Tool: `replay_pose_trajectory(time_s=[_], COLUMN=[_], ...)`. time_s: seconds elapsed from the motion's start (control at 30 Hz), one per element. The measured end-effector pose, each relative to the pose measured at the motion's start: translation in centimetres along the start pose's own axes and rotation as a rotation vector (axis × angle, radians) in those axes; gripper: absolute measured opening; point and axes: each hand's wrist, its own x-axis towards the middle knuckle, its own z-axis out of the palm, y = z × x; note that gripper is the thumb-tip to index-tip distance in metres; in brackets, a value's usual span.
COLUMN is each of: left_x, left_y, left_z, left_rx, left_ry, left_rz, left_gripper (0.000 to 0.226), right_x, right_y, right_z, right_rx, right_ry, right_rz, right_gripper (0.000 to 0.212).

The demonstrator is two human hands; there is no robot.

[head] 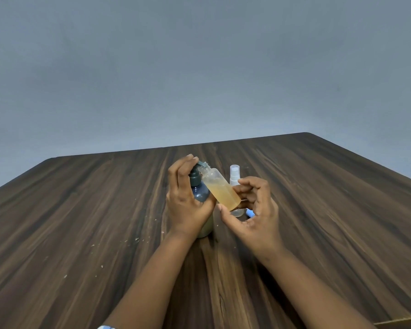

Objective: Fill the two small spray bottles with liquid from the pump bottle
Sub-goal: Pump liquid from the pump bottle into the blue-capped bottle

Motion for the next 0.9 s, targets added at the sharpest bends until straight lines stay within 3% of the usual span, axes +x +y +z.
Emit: replay_pose_trajectory(time_s=[0.9], left_x=[-0.10], left_y=[-0.21], left_z=[0.13], left_rx=[-0.012], left_ry=[0.022], left_rz=[0.031], left_gripper=[0.066], right_x=[-0.07], right_y=[0.12], right_z=[0.17], right_rx=[0.000], right_ry=[-0.010], right_rz=[-0.004], right_gripper=[0.052])
